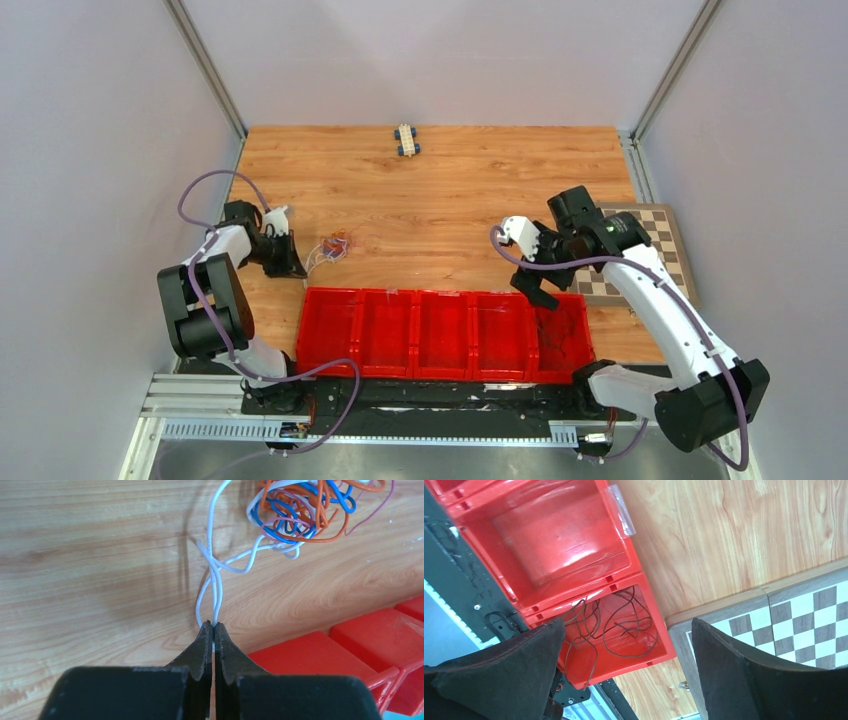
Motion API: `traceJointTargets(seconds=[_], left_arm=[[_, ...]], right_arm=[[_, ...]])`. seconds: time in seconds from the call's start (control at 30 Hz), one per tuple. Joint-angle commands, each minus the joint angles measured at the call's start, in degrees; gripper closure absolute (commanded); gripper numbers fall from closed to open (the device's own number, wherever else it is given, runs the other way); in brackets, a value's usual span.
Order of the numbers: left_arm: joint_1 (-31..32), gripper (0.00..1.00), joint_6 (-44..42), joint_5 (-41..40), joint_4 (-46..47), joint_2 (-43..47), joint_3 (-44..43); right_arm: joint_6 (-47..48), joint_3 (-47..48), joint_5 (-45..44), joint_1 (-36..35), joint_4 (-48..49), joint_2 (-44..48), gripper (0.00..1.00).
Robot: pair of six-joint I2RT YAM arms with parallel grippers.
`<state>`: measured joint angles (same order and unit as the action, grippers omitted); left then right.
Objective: Untangle the cables
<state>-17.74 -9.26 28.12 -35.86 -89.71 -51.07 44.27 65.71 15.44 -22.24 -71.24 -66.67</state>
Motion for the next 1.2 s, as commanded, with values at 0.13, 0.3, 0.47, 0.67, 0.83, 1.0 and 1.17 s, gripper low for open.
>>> traceJointTargets(seconds=[0.13,0.3,0.47,0.67,0.83,1.0,1.17], left_arm=[[5.66,1.0,-0.75,6.41,-3.65,-3.04,-4.26],[14.04,1.0,0.78,9.27,-4.84,-8.35,-8.62],[21.32,1.0,2.11,14.38,-4.57,-14.23,-15.54],[26.1,1.0,1.5,17.15,-2.79,-15.65,-20.46],[23.75,0.85,0.68,13.94,-3.2,-14.93,-20.65],[22.07,0.54,1.41,11.31,-0.62,-12.83,-18.1],[22.07,0.47,3.52,11.28,1.39,-12.8,-17.64]], right_arm=[[-0.05,10.24,10.68,0.25,-0.09,-4.54,0.04],[-8.88,15.07,14.92,0.26,8.62,-14.97,0.07],[-15.81,20.55,18.14,0.22,16.51,-27.14,0.14],[-25.67,31.66,22.9,0.18,23.97,-43.25,0.22],[-31.16,41.44,25.85,-1.23,26.41,-54.37,0.26],[-30.88,45.83,25.58,-4.87,27.24,-60.07,0.26],[-29.86,47.71,23.07,-8.63,29.36,-62.66,0.34]])
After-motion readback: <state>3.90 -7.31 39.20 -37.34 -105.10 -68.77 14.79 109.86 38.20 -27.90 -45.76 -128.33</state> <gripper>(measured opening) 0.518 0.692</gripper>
